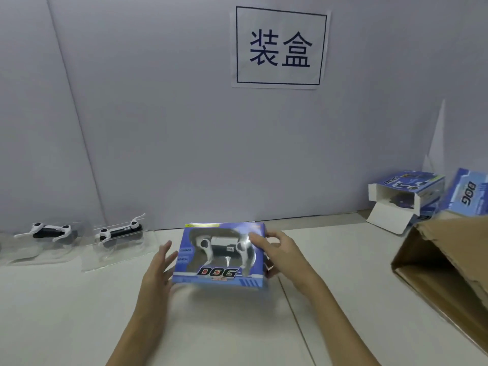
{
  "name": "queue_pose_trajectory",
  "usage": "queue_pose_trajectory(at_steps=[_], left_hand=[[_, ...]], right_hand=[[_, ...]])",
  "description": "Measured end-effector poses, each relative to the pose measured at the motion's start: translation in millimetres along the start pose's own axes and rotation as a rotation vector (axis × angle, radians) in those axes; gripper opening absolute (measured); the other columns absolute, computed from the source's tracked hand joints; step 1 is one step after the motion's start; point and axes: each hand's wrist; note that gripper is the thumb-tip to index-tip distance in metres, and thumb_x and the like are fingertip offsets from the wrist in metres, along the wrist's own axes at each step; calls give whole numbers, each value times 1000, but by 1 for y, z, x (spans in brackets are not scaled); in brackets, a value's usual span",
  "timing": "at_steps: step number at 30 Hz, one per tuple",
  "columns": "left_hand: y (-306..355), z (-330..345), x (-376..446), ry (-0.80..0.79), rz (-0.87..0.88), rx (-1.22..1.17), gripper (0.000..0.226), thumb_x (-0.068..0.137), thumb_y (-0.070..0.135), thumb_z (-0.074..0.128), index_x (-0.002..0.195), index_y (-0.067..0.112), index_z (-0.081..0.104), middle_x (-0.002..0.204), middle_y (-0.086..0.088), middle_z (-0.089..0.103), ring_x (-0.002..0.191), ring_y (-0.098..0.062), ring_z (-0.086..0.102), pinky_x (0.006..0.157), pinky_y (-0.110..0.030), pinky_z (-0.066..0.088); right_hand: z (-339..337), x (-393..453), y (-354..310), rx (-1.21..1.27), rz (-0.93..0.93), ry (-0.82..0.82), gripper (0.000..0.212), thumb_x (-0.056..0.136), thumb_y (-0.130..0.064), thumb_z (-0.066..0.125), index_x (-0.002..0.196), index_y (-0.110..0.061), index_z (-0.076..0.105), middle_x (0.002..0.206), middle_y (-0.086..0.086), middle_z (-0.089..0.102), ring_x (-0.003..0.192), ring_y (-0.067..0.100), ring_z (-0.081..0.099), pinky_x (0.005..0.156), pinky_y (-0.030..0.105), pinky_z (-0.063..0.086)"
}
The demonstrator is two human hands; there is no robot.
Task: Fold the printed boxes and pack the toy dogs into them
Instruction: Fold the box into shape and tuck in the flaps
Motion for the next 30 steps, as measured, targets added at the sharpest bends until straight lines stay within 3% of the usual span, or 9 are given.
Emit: queue_pose_trajectory(at_steps=[4, 7, 9, 11, 14, 16, 19, 25, 30], left_hand=[[1, -9, 3, 101, -18, -32, 53, 102, 55, 45, 128, 17, 69, 133, -11, 67, 122, -34, 64, 98, -52, 50], [-1, -9, 1, 84, -50, 8, 53, 100, 58, 47, 118, 17, 76, 123, -8, 73, 116, -34, 67, 93, -51, 52], [-4, -6, 2, 49, -61, 57, 54, 97, 59, 49, 114, 17, 78, 117, -6, 76, 111, -34, 69, 87, -48, 53], [-6, -2, 3, 22, -72, 97, 56, 93, 61, 50, 111, 17, 79, 116, -5, 77, 108, -33, 70, 82, -47, 54], [-9, 2, 3, 12, -76, 168, 53, 93, 61, 50, 105, 21, 82, 115, -2, 77, 104, -30, 72, 79, -44, 54], [-10, 3, 1, 16, -60, 189, 48, 97, 58, 50, 103, 23, 82, 114, 0, 77, 101, -27, 72, 78, -43, 55], [-12, 8, -4, 70, -26, 216, 46, 105, 48, 50, 99, 15, 82, 108, 1, 78, 95, -26, 71, 73, -42, 58], [-18, 10, -6, 197, 44, 286, 37, 111, 26, 47, 92, 10, 75, 95, -9, 73, 71, -18, 65, 61, -36, 57], [-20, 3, -6, 195, 50, 343, 33, 109, 25, 50, 89, 14, 74, 86, 3, 73, 69, -13, 65, 58, -28, 55]], right_hand=[[-21, 7, -12, 515, -179, 393, 70, 77, -42, 90, 125, -16, 47, 114, 14, 72, 96, 25, 76, 64, 43, 64], [-42, 4, -20, 951, -397, 689, 78, 77, -33, 92, 131, -18, 36, 132, 21, 60, 100, 20, 74, 79, 43, 65], [-59, -1, -22, 1018, -481, 852, 96, 68, -47, 94, 138, -20, 33, 138, 10, 60, 102, 9, 74, 82, 30, 63], [-66, -4, -20, 890, -422, 901, 97, 72, -49, 91, 145, -27, 30, 142, -9, 59, 109, 2, 71, 82, 21, 57], [-53, 7, -7, 779, -241, 783, 69, 87, -30, 84, 139, -25, 38, 133, -2, 63, 109, 9, 70, 86, 27, 57], [-30, 12, 2, 682, -161, 639, 42, 95, -20, 75, 130, -17, 51, 116, 5, 71, 98, 18, 74, 77, 28, 60], [10, 10, 20, 317, -145, 396, 7, 101, -14, 65, 105, -11, 70, 89, 4, 78, 83, 23, 75, 68, 29, 58], [86, 3, 52, -290, -225, -50, 20, 99, -16, 60, 91, -31, 71, 86, -8, 74, 78, 8, 70, 68, 21, 54], [91, 41, 54, -733, -361, -116, 15, 103, -28, 54, 112, -32, 66, 111, -12, 59, 97, 4, 61, 85, 24, 50]])
Point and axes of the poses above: each hand's wrist, its own x-axis towards the middle knuckle, its own z-axis out of the palm, y = z × x
